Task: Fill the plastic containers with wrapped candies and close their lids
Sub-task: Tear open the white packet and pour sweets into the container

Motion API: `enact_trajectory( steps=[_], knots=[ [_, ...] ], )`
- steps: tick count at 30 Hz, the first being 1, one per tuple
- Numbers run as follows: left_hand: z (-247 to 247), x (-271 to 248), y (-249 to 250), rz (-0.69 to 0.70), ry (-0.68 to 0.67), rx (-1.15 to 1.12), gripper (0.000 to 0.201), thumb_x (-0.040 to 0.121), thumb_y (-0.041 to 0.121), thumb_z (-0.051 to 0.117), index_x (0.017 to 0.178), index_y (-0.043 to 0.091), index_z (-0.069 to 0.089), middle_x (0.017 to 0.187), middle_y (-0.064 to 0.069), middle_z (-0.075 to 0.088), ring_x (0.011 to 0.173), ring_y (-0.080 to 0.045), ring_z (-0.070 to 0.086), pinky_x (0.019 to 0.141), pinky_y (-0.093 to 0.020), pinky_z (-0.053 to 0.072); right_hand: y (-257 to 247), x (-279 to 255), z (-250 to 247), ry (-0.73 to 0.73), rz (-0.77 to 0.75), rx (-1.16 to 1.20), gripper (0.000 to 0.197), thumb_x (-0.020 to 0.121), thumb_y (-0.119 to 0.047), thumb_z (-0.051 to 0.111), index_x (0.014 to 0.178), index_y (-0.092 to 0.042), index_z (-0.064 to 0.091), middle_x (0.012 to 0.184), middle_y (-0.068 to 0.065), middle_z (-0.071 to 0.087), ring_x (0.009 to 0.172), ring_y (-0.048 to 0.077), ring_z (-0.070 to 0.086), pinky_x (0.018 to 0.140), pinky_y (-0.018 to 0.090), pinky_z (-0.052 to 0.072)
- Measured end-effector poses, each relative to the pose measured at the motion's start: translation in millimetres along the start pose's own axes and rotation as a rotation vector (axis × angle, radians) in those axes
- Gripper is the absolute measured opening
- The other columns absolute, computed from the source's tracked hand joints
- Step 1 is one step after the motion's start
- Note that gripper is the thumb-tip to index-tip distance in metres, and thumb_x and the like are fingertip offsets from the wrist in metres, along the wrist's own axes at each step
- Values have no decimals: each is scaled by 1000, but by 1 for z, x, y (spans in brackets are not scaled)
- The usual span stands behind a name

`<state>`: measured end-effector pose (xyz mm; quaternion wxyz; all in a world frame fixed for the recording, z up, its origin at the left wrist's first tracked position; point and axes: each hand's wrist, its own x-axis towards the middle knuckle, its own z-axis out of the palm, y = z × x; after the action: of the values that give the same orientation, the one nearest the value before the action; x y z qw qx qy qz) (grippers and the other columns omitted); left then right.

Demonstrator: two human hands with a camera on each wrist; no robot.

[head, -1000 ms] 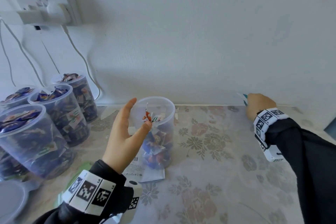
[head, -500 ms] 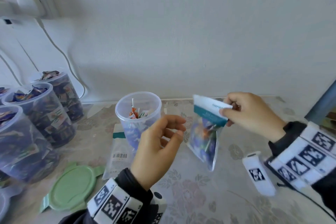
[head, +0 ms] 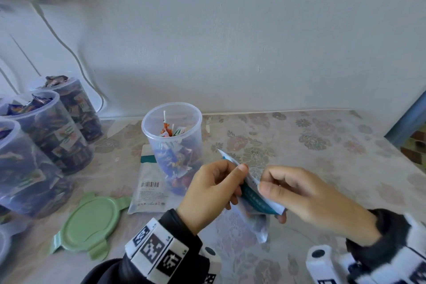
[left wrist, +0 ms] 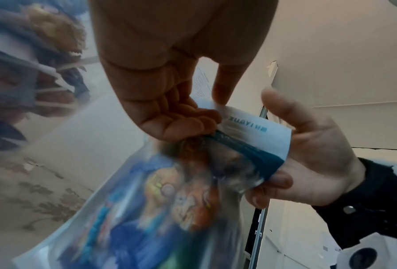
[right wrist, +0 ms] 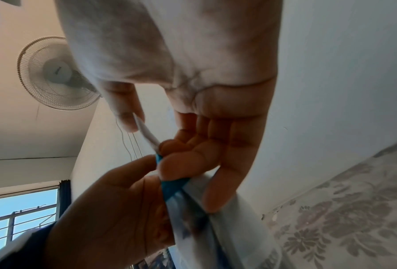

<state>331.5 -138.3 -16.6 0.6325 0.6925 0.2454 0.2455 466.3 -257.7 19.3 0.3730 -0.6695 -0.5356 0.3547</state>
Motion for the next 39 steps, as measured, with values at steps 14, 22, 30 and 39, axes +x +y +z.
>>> enact_trajectory(
  steps=[14, 22, 30, 39],
  knots=[
    [-1, -1, -7, 39, -38, -61, 14, 72, 17, 48, 66, 5, 52, 52, 4, 55, 50, -9, 50, 54, -19, 43, 2, 25, -10, -141, 55, -49, 29, 93, -22, 57, 66, -12, 52, 53, 5, 57, 44, 19, 56, 50, 26, 44],
    [4, -1, -10, 101, 54, 69, 30, 68, 17, 41, 73, -11, 51, 53, 3, 48, 53, -10, 44, 57, -24, 39, -1, 30, -7, -63, -101, -323, 31, 83, -16, 66, 56, -20, 50, 78, -10, 61, 79, 1, 58, 69, 20, 46],
    [5, -3, -11, 124, 68, 108, 37, 64, 30, 43, 70, -7, 47, 55, 1, 47, 55, -11, 43, 58, -27, 38, 3, 36, 1, 41, -228, -311, 32, 70, -9, 54, 52, -17, 29, 50, -2, 30, 47, 7, 30, 50, 17, 28],
    [0, -7, -14, 120, 28, 58, 26, 68, 14, 38, 72, -8, 51, 54, 9, 49, 54, -7, 46, 56, -17, 41, 8, 34, -10, -27, -148, -196, 40, 79, -8, 70, 53, -15, 41, 70, 9, 63, 76, 3, 63, 68, 18, 47]
  ],
)
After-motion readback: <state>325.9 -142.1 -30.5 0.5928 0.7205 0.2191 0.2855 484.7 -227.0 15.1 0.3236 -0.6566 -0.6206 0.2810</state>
